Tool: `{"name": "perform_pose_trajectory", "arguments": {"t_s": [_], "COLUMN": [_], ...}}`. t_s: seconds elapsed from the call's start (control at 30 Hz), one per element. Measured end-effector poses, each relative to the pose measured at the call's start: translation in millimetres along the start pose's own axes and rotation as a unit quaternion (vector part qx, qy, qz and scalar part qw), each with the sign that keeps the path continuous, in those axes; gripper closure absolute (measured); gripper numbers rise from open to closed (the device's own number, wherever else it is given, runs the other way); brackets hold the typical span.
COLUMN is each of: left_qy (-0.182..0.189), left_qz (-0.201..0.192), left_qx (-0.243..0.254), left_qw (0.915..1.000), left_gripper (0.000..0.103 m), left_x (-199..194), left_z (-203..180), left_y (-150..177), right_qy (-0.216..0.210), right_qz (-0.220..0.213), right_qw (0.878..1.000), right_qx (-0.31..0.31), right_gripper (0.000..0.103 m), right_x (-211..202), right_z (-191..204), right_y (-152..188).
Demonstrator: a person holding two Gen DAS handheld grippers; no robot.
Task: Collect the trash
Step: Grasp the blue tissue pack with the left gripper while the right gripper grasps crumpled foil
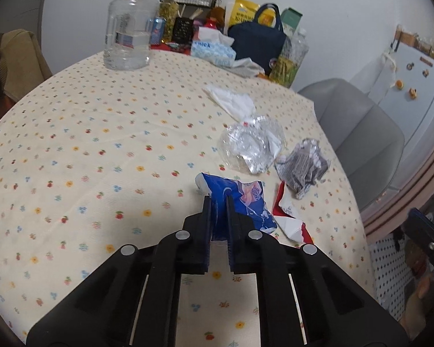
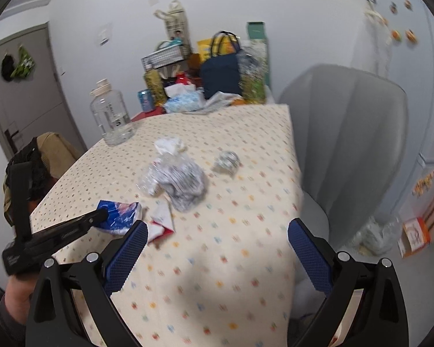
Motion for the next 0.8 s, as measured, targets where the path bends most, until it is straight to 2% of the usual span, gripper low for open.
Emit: {"name": "perform_pose_trajectory", "arguments": {"t_s": [0.3,0.5,0.63,0.7,0.73,0.77,0.8], "left_qy": [-0.006,-0.011,-0.010,-0.008,-0.007,-0.006,-0.005], "left_qz": [-0.047,-0.058,-0.060,-0.060,-0.060,-0.060,-0.059], "left_qx": [-0.050,-0.076,-0.084,-0.085,-0.084,-0.084,-0.083], "left_qw": [0.9976,0.9954,0.9946,0.9946,0.9946,0.9947,0.9947], "left_gripper": [0.094,0.094,0.094,0.094,0.094,0.094,0.094], "left_x": [-35,-40,-40,-40,-40,-40,-41], "left_z": [48,72,79,79,79,77,77], "left_y": [-11,-13,-14,-13,-13,-13,-13], "right_qy": [0.009,0.020,0.028,0.030,0.028,0.023,0.014], "right_qz": [0.027,0.019,0.029,0.046,0.058,0.073,0.083], "right_qw": [0.998,0.999,0.998,0.997,0.996,0.995,0.995], "right_qx": [-0.048,-0.042,-0.047,-0.053,-0.055,-0.058,-0.059], "right_gripper": [0.012,0.013,0.014,0.018,0.024,0.037,0.045], "right_x": [50,67,82,94,99,104,106], "right_z": [38,44,44,44,44,44,44], "right_y": [-24,-41,-48,-46,-44,-41,-38]}}
Point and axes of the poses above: each gripper's, at about its wrist camera, not at the fingertips, and x roughly the way its jaws point, z to its left, y to its underside, the point moved 8 cm from there along x, roughly the way its jaws point, and after that the axes turned 8 degrees about z, right-handed, at the moved point
